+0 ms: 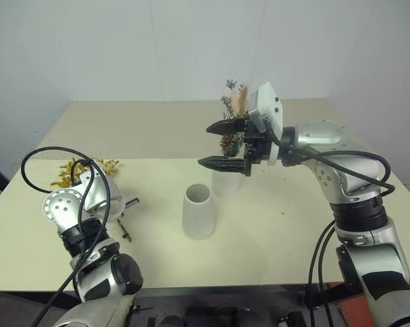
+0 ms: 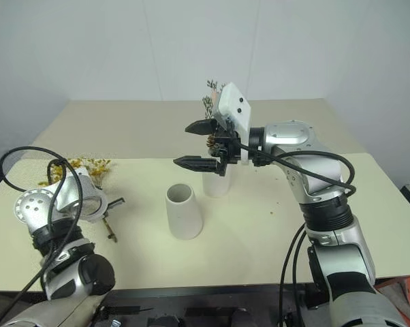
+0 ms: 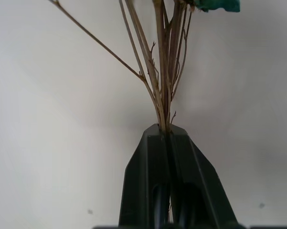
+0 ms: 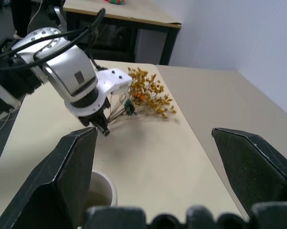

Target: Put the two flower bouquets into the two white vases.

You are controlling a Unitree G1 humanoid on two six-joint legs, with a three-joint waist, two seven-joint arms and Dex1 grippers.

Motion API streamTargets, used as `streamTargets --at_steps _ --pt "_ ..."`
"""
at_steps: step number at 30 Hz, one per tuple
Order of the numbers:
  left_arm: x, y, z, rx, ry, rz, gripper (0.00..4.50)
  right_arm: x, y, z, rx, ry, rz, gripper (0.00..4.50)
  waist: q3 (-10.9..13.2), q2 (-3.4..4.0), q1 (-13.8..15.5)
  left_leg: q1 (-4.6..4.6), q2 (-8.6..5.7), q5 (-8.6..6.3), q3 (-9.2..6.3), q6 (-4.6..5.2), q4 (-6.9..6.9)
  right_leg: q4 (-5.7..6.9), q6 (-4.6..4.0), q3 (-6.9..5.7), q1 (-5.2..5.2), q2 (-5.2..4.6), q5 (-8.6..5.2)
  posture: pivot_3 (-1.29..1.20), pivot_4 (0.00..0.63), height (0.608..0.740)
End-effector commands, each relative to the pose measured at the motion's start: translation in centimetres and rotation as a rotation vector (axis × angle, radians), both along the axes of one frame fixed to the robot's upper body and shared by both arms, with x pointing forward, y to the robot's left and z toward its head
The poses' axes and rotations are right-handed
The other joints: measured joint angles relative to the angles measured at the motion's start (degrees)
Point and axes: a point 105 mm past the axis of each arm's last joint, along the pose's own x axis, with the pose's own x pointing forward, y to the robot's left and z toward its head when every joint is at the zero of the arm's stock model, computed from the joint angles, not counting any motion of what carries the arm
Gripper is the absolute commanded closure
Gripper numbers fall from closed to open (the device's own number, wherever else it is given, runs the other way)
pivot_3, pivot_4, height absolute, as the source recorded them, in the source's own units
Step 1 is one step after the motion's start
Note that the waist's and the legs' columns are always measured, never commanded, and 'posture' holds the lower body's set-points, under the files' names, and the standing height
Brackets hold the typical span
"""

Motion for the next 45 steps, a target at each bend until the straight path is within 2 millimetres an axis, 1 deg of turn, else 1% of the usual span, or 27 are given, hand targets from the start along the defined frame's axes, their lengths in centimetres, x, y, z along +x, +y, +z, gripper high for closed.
streamTargets --at_steps 1,3,5,7,8,11,13,15,17,20,22,25,28,31,34,38,43,45 --pt "0.6 0.4 3.1 0.111 -0.104 -0.099 4.48 -0.6 -0.3 1.2 0.014 -0.043 0.014 0.00 0.0 0.00 0.0 0.01 -0.01 0.00 0.00 0.00 0.00 0.00 0.00 0.01 0.00 0.00 0.00 0.00 0.150 0.740" --pt "0.9 0.8 5.8 0.219 -0.194 -0.171 4.48 -0.6 -0.4 1.1 0.009 -0.046 0.018 0.00 0.0 -0.01 0.0 0.00 -0.02 0.01 0.01 -0.01 0.00 -0.01 0.00 0.00 0.02 -0.01 0.00 0.00 0.150 0.740" --pt "1.1 1.1 7.8 0.274 -0.268 -0.185 4.48 -0.7 -0.4 1.1 0.007 -0.047 0.021 0.00 0.0 -0.02 0.0 -0.05 -0.03 0.01 0.00 -0.02 -0.01 -0.04 0.00 -0.02 0.00 0.00 0.00 0.00 0.150 0.740" --pt "1.8 0.4 10.1 0.269 -0.400 -0.244 4.48 -0.8 -0.5 1.1 0.006 -0.049 0.027 0.00 0.0 -0.01 0.1 -0.03 -0.03 0.03 0.01 -0.05 -0.01 -0.07 0.00 -0.02 0.01 0.01 0.00 0.00 0.150 0.740" --pt "2.0 -0.2 11.4 0.275 -0.478 -0.285 4.48 -0.8 -0.5 1.1 0.004 -0.050 0.029 0.00 0.0 -0.01 0.1 -0.03 -0.03 0.03 0.01 -0.05 -0.02 -0.07 -0.01 -0.02 0.01 0.01 0.00 0.00 0.150 0.740" --pt "2.4 -3.0 15.5 0.272 -0.714 -0.463 4.48 -0.9 -0.7 0.9 -0.003 -0.052 0.035 0.00 0.0 -0.02 0.1 -0.04 -0.02 0.03 0.02 -0.05 -0.02 -0.15 -0.02 -0.05 0.05 0.01 0.00 0.00 0.150 0.740" --pt "2.3 -4.8 17.4 0.231 -0.852 -0.583 4.48 -1.0 -0.7 0.8 -0.008 -0.052 0.040 0.00 0.0 -0.01 0.1 -0.07 -0.01 0.03 0.02 -0.05 -0.02 -0.20 -0.02 -0.06 0.04 0.00 0.00 0.00 0.150 0.740" --pt "1.9 -6.6 19.1 0.168 -0.981 -0.702 4.48 -1.1 -0.8 0.7 -0.013 -0.052 0.046 0.00 0.0 -0.01 0.1 -0.06 0.00 0.02 0.03 -0.03 -0.05 -0.24 -0.02 -0.05 0.05 0.00 0.00 0.00 0.150 0.740" --pt "1.4 -7.9 20.2 0.132 -1.064 -0.798 4.48 -1.3 -1.0 0.6 -0.017 -0.051 0.050 0.00 0.0 -0.01 -0.2 -0.06 0.01 0.02 0.03 -0.02 -0.07 -0.26 -0.02 -0.06 0.05 0.01 0.00 0.00 0.150 0.740" --pt "0.3 -10.3 21.6 0.030 -1.174 -0.977 4.48 -1.4 -1.2 0.3 -0.027 -0.050 0.052 0.00 0.0 -0.02 -0.4 -0.05 0.04 -0.03 0.05 0.07 -0.07 -0.25 -0.02 -0.04 0.04 0.03 0.00 0.00 0.150 0.740" --pt "-0.6 -11.6 22.0 -0.015 -1.222 -1.089 4.48 -1.5 -1.5 0.1 -0.034 -0.050 0.049 0.00 0.0 -0.02 -0.4 -0.05 0.05 -0.05 0.05 0.12 -0.07 -0.25 -0.02 -0.05 0.05 0.04 0.01 0.00 0.150 0.740" --pt "-1.9 -13.1 21.8 -0.050 -1.256 -1.246 4.48 -1.7 -1.9 -0.1 -0.048 -0.049 0.043 0.00 0.0 -0.02 -0.4 -0.06 0.06 -0.08 0.07 0.16 -0.07 -0.26 -0.02 -0.05 0.05 0.04 0.00 0.00 0.150 0.740" --pt "-3.0 -13.9 20.9 -0.067 -1.264 -1.375 4.48 -2.0 -2.6 -0.3 -0.070 -0.029 0.042 0.00 0.0 -0.01 -0.6 -0.04 0.06 -0.08 0.09 0.17 -0.07 -0.26 -0.02 -0.03 0.05 0.04 0.00 0.00 0.150 0.740" --pt "-4.5 -14.4 20.4 -0.133 -1.293 -1.494 4.48 -2.4 -3.2 -0.6 -0.101 -0.020 0.055 0.00 0.0 -0.02 -0.6 -0.02 0.11 -0.09 0.11 0.19 -0.07 -0.25 -0.02 -0.03 0.06 0.10 0.00 0.00 0.150 0.740" --pt "-5.1 -14.8 20.0 -0.184 -1.305 -1.550 4.48 -2.5 -3.4 -0.8 -0.118 -0.015 0.058 0.00 0.0 -0.02 -0.8 -0.02 0.15 -0.10 0.11 0.21 -0.06 -0.27 -0.03 -0.03 0.09 0.13 0.01 0.00 0.150 0.740" --pt "-5.8 -15.1 18.7 -0.229 -1.291 -1.606 4.48 -2.8 -3.7 -1.0 -0.145 -0.003 0.079 0.00 0.0 -0.02 -1.1 0.01 0.19 -0.12 0.13 0.25 -0.06 -0.31 -0.03 -0.02 0.13 0.15 0.01 0.00 0.150 0.740" --pt "-5.8 -15.2 17.0 -0.269 -1.290 -1.590 4.48 -2.8 -3.9 -1.1 -0.162 -0.004 0.082 0.00 0.0 -0.02 -1.3 0.04 0.25 -0.12 0.15 0.25 -0.06 -0.29 -0.05 -0.01 0.13 0.22 0.02 0.00 0.150 0.740" --pt "-5.4 -15.3 16.3 -0.237 -1.293 -1.566 4.48 -2.8 -3.9 -1.1 -0.164 -0.005 0.083 0.00 0.0 -0.02 -1.3 0.05 0.27 -0.12 0.15 0.25 -0.06 -0.31 -0.05 -0.01 0.15 0.22 0.02 0.00 0.150 0.740"
